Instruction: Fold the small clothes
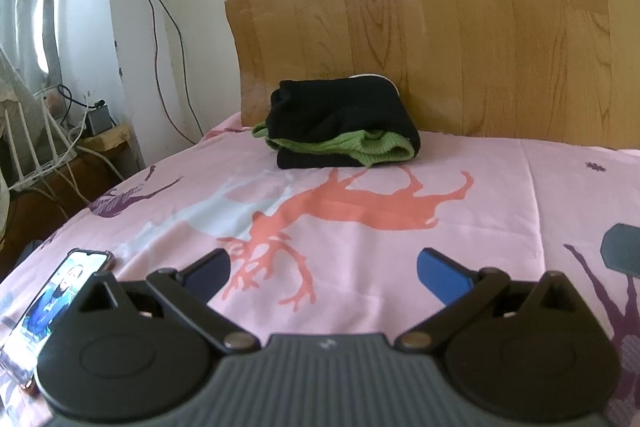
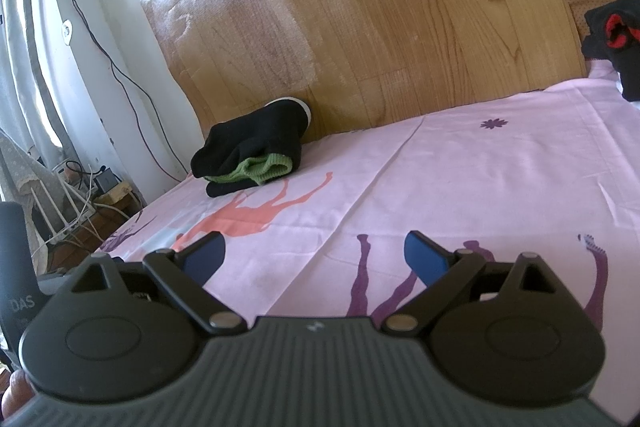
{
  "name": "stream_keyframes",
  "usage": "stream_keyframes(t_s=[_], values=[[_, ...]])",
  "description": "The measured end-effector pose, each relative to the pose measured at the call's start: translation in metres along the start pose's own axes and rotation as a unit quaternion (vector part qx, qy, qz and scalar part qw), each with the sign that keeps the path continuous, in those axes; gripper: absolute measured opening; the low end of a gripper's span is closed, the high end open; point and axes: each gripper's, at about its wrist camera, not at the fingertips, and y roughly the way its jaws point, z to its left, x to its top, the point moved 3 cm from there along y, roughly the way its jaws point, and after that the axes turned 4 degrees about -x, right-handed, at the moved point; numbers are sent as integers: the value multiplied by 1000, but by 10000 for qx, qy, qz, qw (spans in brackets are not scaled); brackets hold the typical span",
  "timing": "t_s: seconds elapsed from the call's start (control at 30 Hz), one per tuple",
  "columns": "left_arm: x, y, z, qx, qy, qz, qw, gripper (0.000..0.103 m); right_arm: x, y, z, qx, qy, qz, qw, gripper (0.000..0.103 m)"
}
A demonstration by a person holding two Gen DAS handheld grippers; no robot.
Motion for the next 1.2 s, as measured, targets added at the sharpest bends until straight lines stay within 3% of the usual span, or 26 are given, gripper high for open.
stream_keyframes(t_s=[0.8,1.2], values=[[-3,0,4,-212,-178,118,9995,103,0,1,2,-11,-19,39,10000,98],[-2,-1,6,-94,-208,96,9997,103,-1,1,2,-55,-29,27,10000,98]])
